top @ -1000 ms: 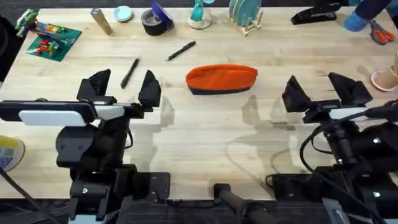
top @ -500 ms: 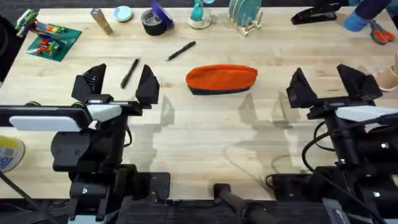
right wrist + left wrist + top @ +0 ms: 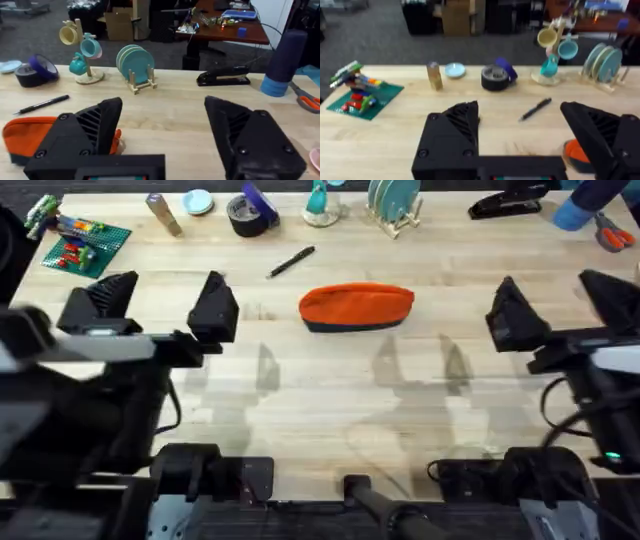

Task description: Unzip the bag, pick up the pens from the table one at a time and place them inside, then zip the bag closed.

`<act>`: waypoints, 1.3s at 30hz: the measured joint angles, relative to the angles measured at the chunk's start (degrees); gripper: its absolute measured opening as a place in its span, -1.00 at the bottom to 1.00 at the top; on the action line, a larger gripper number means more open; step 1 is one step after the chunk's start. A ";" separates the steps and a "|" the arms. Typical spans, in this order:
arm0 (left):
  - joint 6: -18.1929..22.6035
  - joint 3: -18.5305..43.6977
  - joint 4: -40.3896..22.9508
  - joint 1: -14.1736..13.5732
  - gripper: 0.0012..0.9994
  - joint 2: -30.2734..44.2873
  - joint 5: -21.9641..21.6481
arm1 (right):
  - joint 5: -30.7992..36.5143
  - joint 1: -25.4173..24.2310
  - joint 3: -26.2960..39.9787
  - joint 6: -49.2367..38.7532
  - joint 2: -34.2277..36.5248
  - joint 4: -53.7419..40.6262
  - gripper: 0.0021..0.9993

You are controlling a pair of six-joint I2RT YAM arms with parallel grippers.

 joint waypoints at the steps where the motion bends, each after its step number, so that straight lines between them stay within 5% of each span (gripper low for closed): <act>1: -0.13 1.88 -1.88 0.00 0.99 1.41 -0.01 | -0.10 0.00 2.01 0.00 0.99 -1.96 0.99; 18: -0.79 32.98 -29.36 0.02 0.99 34.44 -0.15 | -3.24 0.00 35.48 0.63 35.28 -28.16 0.99; 28: -0.81 36.99 -32.00 0.02 0.99 47.99 2.47 | -4.65 0.00 41.84 1.34 53.07 -34.27 0.99; 39: -0.80 37.00 -30.97 0.02 0.99 53.44 3.61 | -4.65 0.00 42.14 1.51 55.80 -34.23 0.99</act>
